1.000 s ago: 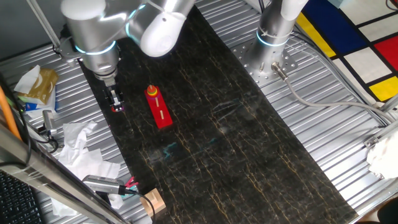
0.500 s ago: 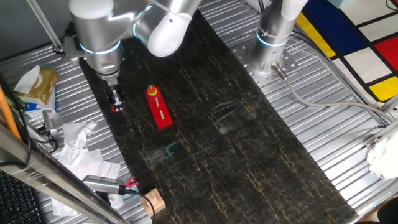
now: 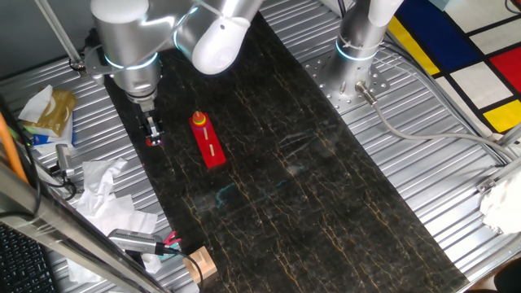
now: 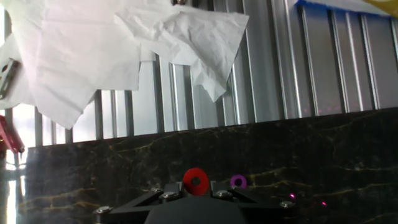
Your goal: Take out one Hanoi block and throw it aside
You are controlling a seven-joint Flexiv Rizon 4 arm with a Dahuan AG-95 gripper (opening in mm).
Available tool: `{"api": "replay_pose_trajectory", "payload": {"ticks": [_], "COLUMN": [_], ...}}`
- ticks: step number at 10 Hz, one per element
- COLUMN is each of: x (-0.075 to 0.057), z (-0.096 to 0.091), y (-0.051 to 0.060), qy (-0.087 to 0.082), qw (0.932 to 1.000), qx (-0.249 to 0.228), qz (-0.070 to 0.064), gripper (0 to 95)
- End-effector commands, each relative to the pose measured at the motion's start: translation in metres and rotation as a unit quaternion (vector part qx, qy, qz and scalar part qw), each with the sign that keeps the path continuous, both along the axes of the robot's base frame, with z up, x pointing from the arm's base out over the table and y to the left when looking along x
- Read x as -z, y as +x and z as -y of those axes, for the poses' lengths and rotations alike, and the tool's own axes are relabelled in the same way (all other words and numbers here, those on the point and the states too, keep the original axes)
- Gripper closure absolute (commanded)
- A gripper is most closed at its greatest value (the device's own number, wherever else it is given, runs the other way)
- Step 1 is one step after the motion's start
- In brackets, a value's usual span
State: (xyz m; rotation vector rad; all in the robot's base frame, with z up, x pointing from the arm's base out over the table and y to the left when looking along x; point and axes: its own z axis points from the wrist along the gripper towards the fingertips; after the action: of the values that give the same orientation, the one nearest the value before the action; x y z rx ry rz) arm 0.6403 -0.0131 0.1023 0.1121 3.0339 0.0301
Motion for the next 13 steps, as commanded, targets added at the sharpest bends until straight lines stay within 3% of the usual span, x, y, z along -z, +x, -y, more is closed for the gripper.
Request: {"api": "replay_pose_trajectory", "payload": {"ticks": [1,5,7,13], "x": [0.008,0.029,0.033,0.051], "z": [0.003,0.011,0.013,0.006], "y": [0.003,0.005,0.006,-0.003], "qy": [0.005,0.006,0.008,0.015], "qw": [1.0,0.9999,0.9998,0.9997], "qx": [0.003,0.013,0.017,0.018], "qz": [0.001,-0.002,-0.002,0.001], "gripper": [76.0,76.0,76.0,76.0]}}
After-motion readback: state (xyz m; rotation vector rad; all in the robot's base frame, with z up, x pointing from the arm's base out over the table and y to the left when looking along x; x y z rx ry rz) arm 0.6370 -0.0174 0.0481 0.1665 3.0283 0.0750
